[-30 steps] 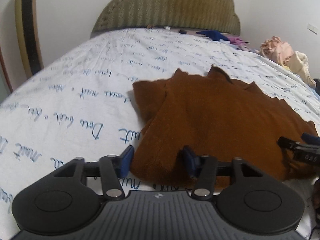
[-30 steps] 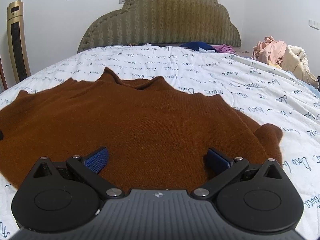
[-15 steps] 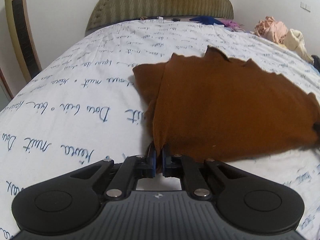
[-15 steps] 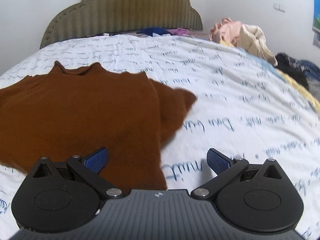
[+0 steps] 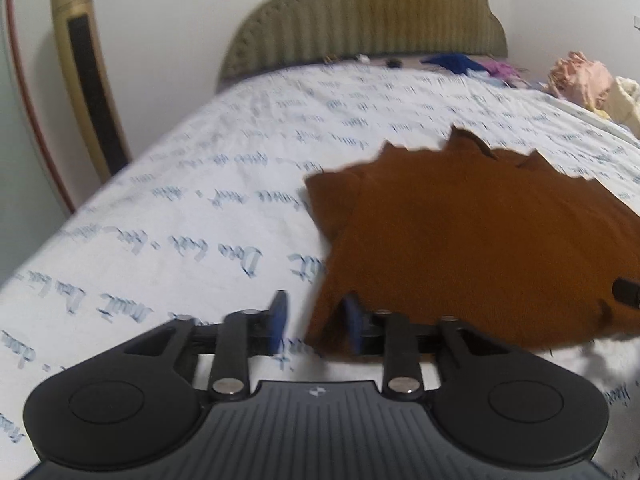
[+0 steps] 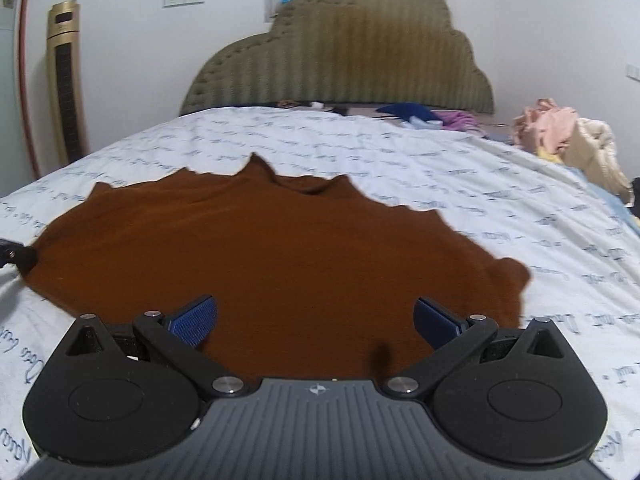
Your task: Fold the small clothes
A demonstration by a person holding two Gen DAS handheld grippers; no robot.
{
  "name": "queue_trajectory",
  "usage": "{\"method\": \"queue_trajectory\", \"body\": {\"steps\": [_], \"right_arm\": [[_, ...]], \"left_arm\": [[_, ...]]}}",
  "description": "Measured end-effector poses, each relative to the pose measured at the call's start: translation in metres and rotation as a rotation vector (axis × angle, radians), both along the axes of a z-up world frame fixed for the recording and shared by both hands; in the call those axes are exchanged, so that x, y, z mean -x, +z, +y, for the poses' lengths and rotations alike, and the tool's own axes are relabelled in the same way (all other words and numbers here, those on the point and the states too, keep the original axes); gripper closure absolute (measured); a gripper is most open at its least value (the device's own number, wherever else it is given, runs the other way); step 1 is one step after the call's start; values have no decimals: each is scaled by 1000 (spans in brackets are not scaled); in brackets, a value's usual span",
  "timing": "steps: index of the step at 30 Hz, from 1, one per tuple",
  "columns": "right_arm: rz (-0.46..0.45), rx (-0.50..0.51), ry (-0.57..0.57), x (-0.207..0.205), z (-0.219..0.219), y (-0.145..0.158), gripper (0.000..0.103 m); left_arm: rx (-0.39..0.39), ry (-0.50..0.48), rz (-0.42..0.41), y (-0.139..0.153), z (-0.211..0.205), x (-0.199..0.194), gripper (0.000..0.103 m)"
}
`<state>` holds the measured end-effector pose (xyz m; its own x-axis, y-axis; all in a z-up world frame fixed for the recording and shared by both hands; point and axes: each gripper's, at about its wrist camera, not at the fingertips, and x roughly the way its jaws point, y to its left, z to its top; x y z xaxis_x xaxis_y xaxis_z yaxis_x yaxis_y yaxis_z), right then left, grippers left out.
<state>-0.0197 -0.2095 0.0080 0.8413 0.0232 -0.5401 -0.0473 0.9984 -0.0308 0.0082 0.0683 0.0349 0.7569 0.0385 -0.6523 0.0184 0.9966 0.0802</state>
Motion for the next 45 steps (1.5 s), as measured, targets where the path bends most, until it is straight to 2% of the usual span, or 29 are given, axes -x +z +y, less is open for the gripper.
{"method": "queue_trajectory", "body": {"steps": [2, 3, 5, 7, 14, 32, 36, 42, 45], "right_arm": [[20, 5, -23, -4, 3, -5, 0], [37, 5, -36, -7, 3, -10, 0], [75, -8, -53, -10, 0, -21, 0], [67, -20, -51, -8, -1, -29, 0], [67, 23, -47, -7, 5, -35, 0], [57, 23, -46, -7, 2, -37, 0], [33, 33, -28, -3, 6, -31, 0], [2, 71, 70, 4, 28, -17, 0], [-1, 91, 131, 5, 44, -10, 0]], "left_arm": [[-16, 21, -36, 4, -2, 2, 31], [-27, 32, -56, 6, -3, 3, 29], [-64, 48, -71, 7, -6, 3, 29], [-87, 58, -57, 6, -8, -1, 29], [-83, 91, -16, 2, -3, -11, 29], [-85, 125, 44, -1, 12, -32, 29], [-44, 98, 57, 1, 19, -38, 29], [-20, 88, 70, 4, 29, -55, 29], [56, 43, 96, 6, 35, -66, 29]]}}
